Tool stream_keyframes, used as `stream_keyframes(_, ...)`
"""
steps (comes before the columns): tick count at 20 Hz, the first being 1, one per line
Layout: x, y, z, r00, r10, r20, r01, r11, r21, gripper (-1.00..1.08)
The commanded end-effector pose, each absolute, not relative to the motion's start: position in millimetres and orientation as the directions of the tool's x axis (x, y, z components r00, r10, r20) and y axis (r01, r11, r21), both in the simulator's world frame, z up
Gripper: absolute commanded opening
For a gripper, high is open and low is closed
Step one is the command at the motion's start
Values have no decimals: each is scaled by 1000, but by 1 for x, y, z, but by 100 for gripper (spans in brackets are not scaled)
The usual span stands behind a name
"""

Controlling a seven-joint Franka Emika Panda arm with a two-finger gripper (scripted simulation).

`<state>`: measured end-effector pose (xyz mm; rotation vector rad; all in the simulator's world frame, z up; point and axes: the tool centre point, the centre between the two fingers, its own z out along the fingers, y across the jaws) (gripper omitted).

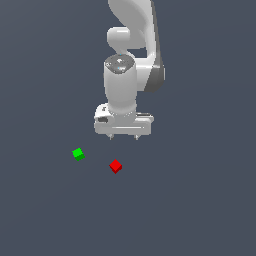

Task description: Stack the red cube on top of the green cube.

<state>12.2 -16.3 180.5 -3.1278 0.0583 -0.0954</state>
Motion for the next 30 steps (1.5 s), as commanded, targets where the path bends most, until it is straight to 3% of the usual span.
stream_keyframes(1, 12, -16, 180, 997, -38, 61, -37, -999, -13, 100)
stream_keyframes(14, 23, -20, 163, 987, -154, 51, -154, -988, -13, 100)
stream_keyframes(30, 57, -42, 98, 831, -557, 16, -557, -831, -5, 100)
